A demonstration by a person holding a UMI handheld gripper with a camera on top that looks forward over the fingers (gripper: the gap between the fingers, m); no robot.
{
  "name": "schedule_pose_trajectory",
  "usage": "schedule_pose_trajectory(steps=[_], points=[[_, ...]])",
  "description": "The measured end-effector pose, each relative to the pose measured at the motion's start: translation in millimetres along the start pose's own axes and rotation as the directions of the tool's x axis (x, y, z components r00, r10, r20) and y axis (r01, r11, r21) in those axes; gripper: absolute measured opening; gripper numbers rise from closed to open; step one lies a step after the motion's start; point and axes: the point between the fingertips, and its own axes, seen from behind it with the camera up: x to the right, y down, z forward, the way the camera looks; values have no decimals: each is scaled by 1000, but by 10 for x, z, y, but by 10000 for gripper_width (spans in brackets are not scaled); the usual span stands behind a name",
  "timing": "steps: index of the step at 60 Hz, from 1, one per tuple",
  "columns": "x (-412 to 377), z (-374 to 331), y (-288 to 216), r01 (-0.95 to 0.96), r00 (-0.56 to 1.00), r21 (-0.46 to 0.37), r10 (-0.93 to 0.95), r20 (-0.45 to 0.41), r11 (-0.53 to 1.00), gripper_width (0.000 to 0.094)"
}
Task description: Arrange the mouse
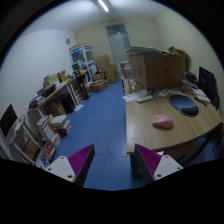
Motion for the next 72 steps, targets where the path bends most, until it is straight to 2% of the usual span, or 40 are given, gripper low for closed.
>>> schedule_pose_trajectory(steps=[14,28,39,42,43,44,46,54,65,69,70,71,72], points=[[513,101,-19,-14,999,-6,13,-46,1000,825],[1706,548,-19,65,991,-47,-70,-116,997,824],[2365,1156,-94,193,977,-70,-198,-78,979,823],[2458,1314,-94,220,972,-80,-226,-63,972,820],[2476,1360,-87,229,971,-83,-234,-53,970,883],[2454,1407,-138,227,973,-62,-230,-35,972,838],[2471,1476,-177,225,974,-51,-226,-23,973,826],[2493,1729,-383,229,973,-11,-229,-6,973,832],[2511,2020,-602,202,978,-6,-202,-52,979,828],[2532,2121,-681,180,981,5,-179,-80,984,793],[2549,2126,-673,172,981,-5,-172,-91,985,822],[2562,2141,-709,161,982,11,-159,-103,987,797],[2575,2152,-690,157,981,-3,-157,-113,988,733]])
